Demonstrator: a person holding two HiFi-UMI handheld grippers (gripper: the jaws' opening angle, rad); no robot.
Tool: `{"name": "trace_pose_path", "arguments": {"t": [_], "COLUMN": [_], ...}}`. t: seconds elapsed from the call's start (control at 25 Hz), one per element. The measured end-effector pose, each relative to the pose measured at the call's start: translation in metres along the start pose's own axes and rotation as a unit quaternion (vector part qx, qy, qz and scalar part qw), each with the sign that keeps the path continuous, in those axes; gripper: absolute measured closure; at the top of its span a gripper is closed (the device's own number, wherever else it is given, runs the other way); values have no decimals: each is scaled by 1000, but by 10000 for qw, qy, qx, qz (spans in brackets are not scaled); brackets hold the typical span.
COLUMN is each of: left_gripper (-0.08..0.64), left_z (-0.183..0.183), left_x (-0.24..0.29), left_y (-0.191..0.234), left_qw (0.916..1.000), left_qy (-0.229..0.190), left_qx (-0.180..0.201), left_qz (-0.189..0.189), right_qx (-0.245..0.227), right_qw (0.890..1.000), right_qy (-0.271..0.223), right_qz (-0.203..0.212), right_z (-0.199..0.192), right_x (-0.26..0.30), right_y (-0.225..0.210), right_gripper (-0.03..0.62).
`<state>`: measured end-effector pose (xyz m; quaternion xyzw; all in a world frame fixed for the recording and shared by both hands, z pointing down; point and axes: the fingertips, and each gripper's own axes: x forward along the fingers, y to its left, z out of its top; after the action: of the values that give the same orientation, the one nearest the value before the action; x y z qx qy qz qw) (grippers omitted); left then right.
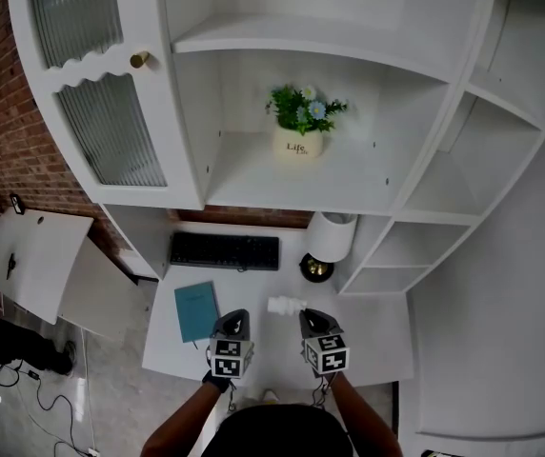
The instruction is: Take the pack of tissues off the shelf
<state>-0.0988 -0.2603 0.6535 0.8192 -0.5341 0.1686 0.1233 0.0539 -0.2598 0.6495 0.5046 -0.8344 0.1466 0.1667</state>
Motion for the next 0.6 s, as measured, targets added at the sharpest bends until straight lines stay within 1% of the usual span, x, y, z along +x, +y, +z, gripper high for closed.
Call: {"name": "trace_pose_path", "arguments": {"t": [0.24, 0.36, 0.6], "left_gripper": [545, 545, 545], "left_z": [-24, -31, -52], "left_x": [6, 8, 12], "left_y": [-6, -9, -14], "left_qw": [9995, 9993, 9981], "left_qy": [269, 311, 537], "left_qx": [-102, -113, -169], "left_qz": [-138, -198, -261], "right_qx": [61, 127, 252], "right_qw": [9995, 9990, 9968], "right_qy": [297, 437, 757], "right_qz": [-6, 15, 32], "right_z": [-28, -40, -72], "right_x": [15, 20, 30], "right_y": [5, 8, 19], "right_gripper": [566, 565, 565]}}
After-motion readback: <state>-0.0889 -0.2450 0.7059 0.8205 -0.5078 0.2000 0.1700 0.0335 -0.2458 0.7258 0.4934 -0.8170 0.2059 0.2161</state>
